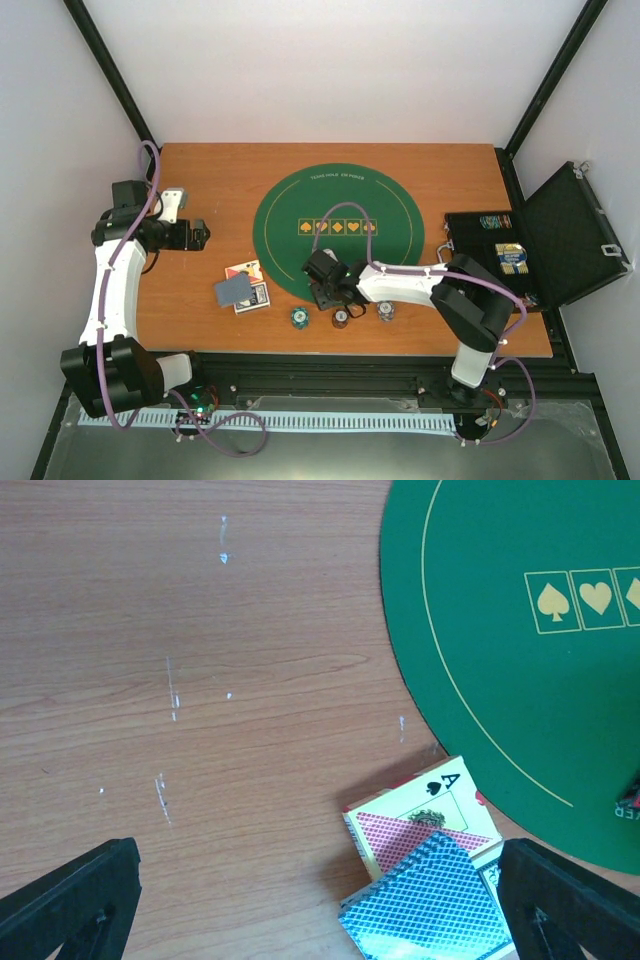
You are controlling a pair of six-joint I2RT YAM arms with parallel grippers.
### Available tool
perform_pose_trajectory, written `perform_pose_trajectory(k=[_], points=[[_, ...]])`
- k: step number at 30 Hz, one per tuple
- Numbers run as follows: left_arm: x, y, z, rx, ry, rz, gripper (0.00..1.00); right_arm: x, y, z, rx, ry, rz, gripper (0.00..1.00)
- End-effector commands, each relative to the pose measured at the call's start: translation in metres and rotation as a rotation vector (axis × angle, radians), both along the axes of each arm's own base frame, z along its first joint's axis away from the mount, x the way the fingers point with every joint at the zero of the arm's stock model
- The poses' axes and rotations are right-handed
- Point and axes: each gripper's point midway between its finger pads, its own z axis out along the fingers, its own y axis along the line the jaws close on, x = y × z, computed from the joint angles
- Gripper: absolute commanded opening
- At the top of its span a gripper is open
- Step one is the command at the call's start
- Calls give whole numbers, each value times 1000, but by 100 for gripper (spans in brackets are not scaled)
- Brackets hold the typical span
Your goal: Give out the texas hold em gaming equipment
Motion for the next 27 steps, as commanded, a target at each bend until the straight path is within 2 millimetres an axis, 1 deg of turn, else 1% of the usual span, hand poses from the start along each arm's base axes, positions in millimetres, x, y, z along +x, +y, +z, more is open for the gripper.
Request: perform_pose_trajectory(k=[1, 8, 15, 19, 22, 27], points=[[-2, -7, 4, -41, 5, -27, 100, 6, 4, -4, 7, 5, -5, 58], [-5, -10, 6, -48, 3, -39, 100, 14, 3, -15, 14, 29, -8, 49], [-10, -14, 3, -57, 13, -64, 100, 28, 13, -21, 17, 32, 13, 47], [-11, -14, 7, -49, 3, -73, 100, 42, 22, -26, 13, 35, 34, 44], [-12, -15, 9, -43, 1, -85, 100, 56, 31, -30, 8, 35, 56, 42], [-17, -23, 9, -67, 6, -135, 100, 84, 57, -28, -6, 14, 113, 42]])
